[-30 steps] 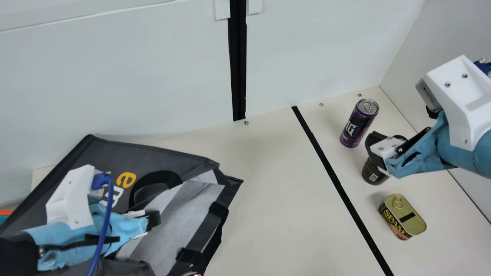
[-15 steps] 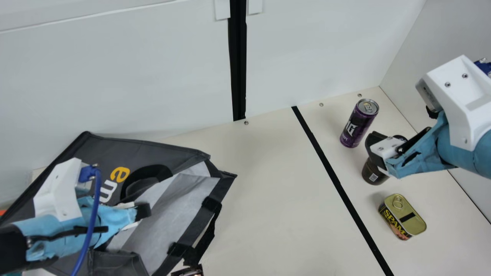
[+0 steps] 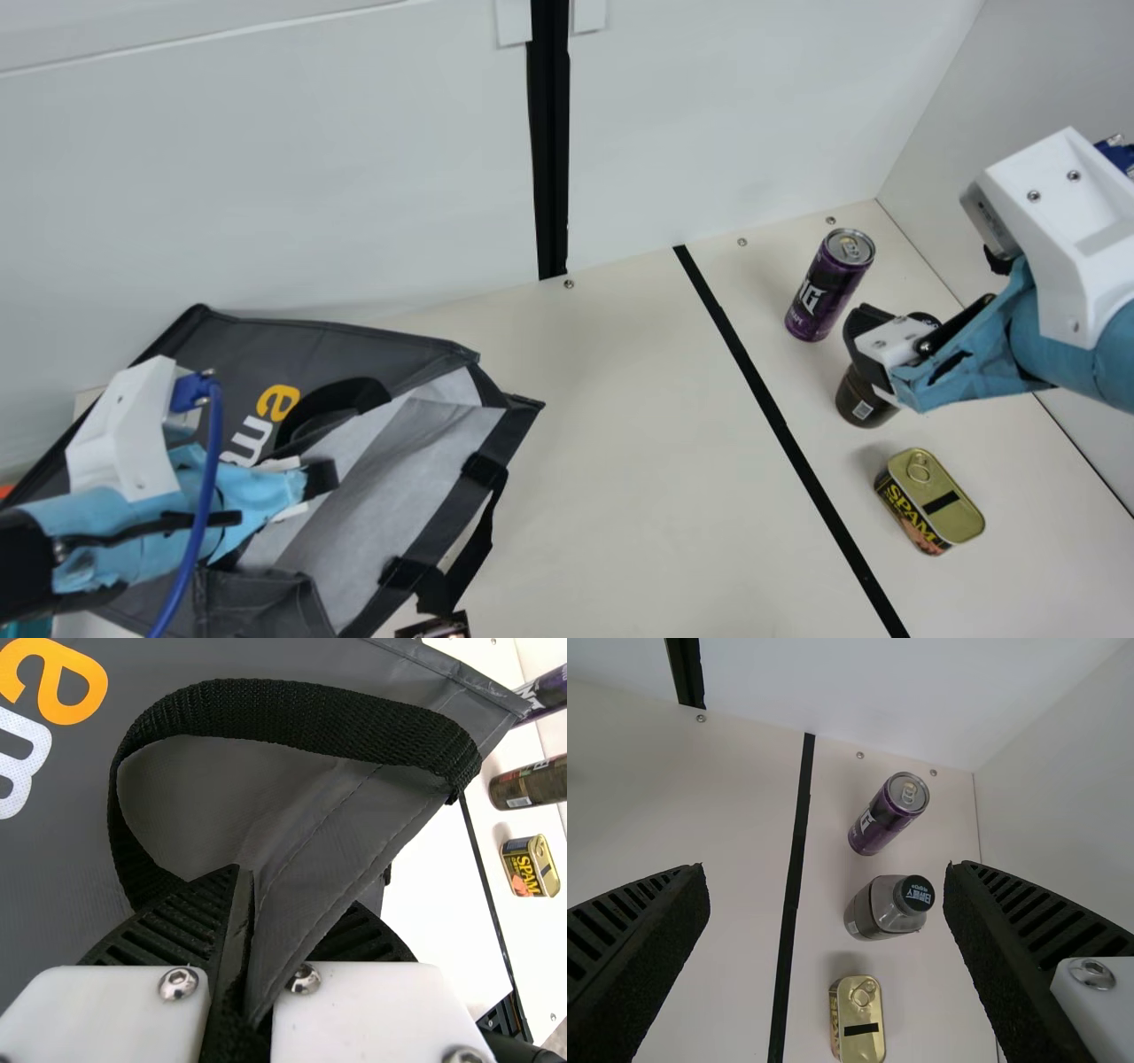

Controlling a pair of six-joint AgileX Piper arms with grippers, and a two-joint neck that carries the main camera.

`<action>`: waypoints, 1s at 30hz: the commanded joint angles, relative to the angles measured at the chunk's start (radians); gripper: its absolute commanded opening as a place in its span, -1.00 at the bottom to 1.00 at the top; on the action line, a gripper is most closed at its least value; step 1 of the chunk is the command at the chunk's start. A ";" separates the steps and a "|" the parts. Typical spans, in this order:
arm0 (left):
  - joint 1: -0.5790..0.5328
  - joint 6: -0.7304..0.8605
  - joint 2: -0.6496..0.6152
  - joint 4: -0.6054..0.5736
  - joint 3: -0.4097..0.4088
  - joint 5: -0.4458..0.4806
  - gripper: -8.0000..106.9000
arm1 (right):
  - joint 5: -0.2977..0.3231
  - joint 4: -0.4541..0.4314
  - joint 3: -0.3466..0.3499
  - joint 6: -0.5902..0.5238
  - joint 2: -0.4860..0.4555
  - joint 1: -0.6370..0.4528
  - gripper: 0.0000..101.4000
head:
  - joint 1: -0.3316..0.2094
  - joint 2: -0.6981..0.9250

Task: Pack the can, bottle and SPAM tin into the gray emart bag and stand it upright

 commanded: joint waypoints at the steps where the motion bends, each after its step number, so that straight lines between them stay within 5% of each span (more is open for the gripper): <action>1: 0.000 0.000 0.000 0.000 0.000 0.000 -1.00 | 0.000 0.000 0.000 0.000 0.000 0.000 0.87 | -0.023 -0.002; 30: 0.000 0.000 0.000 0.000 0.000 0.000 -1.00 | -0.004 -0.021 0.011 0.023 -0.010 0.024 0.87 | -0.023 -0.002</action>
